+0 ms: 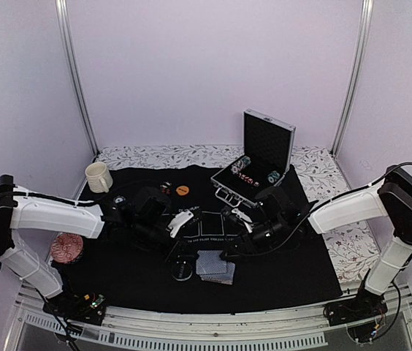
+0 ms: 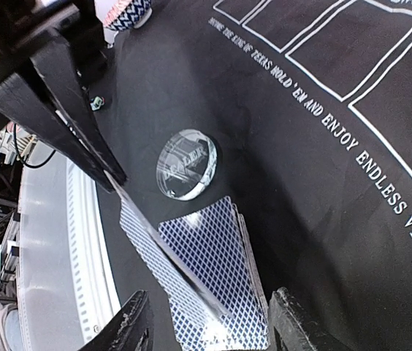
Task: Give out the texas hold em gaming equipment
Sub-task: Pass from the left arm to the right
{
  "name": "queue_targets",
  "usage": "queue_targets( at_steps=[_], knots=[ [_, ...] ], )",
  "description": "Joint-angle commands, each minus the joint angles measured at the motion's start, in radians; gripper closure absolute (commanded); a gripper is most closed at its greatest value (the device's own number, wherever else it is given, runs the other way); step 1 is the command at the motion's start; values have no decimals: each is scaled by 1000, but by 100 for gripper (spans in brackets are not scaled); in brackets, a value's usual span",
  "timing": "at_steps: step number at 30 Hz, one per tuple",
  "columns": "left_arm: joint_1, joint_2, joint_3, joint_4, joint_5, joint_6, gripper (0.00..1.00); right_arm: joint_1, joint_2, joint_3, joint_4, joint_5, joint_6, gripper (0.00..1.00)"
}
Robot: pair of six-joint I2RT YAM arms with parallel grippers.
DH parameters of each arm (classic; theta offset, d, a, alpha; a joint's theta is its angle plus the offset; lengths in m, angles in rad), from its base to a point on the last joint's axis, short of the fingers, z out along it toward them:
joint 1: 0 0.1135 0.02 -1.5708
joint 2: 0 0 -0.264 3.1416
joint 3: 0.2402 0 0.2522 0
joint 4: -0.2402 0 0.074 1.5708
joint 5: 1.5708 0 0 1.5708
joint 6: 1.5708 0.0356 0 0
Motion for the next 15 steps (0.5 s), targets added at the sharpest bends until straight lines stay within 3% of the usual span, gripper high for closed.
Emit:
queue_targets(
  at_steps=[1,11,15],
  knots=[
    [9,-21,-13,21,0,19,100,-4,24,1,61,-68,-25,46],
    [9,-18,-7,25,-2,21,100,-4,62,-2,90,-122,-13,70],
    [9,-24,-12,24,-4,23,100,-5,65,8,87,-145,-13,90]
  ],
)
